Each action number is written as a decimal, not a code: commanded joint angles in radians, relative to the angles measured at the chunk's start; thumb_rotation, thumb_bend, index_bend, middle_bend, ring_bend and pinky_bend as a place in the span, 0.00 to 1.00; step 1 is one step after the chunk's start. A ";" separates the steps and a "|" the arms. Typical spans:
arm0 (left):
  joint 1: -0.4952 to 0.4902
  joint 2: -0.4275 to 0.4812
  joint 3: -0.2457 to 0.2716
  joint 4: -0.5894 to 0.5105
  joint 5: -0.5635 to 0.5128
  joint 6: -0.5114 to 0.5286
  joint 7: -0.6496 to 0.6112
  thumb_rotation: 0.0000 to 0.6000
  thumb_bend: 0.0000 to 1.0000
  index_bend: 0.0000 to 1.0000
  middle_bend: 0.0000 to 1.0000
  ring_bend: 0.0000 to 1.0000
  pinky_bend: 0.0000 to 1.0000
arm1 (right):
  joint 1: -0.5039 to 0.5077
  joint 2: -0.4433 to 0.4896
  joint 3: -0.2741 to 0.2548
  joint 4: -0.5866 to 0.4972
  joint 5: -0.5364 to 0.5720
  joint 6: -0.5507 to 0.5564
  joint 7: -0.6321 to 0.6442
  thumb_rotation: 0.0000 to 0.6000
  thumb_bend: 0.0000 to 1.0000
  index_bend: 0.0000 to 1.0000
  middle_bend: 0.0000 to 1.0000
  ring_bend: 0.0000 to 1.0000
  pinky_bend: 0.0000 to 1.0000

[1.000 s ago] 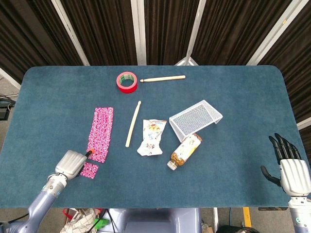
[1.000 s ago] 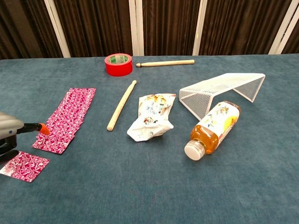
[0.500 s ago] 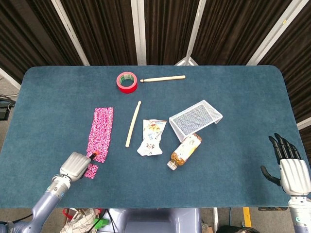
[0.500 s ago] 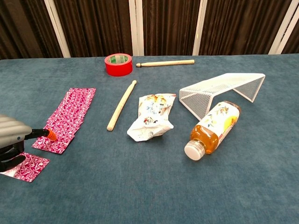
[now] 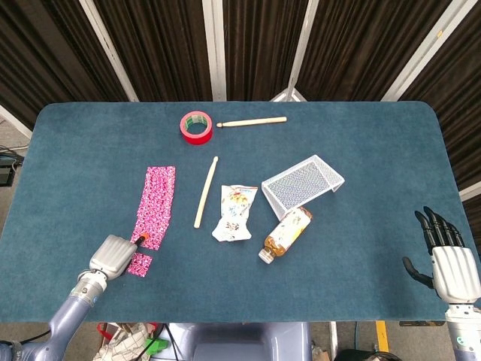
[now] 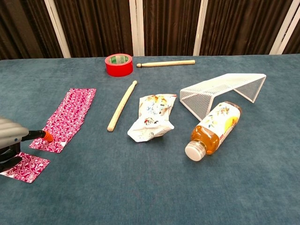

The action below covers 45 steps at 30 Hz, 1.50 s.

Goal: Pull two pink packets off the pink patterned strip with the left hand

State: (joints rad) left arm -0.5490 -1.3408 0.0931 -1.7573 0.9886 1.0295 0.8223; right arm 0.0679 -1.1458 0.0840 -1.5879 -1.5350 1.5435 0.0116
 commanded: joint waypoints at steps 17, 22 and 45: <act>0.044 0.056 0.042 0.091 -0.033 0.030 -0.046 1.00 0.74 0.15 0.84 0.72 0.63 | 0.000 -0.002 -0.004 -0.006 -0.005 0.000 -0.012 1.00 0.32 0.04 0.04 0.09 0.14; 0.058 0.084 0.045 0.109 -0.022 0.033 -0.081 1.00 0.74 0.15 0.85 0.72 0.63 | 0.002 -0.007 -0.005 -0.006 -0.003 -0.006 -0.023 1.00 0.32 0.04 0.04 0.09 0.14; 0.243 0.306 0.093 -0.146 0.495 0.386 -0.510 1.00 0.51 0.17 0.37 0.36 0.41 | 0.002 -0.007 -0.004 -0.006 0.004 -0.008 -0.021 1.00 0.32 0.04 0.04 0.09 0.14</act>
State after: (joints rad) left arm -0.4057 -1.1207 0.1397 -1.8363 1.2927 1.2522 0.4975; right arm 0.0702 -1.1528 0.0799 -1.5933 -1.5321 1.5355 -0.0093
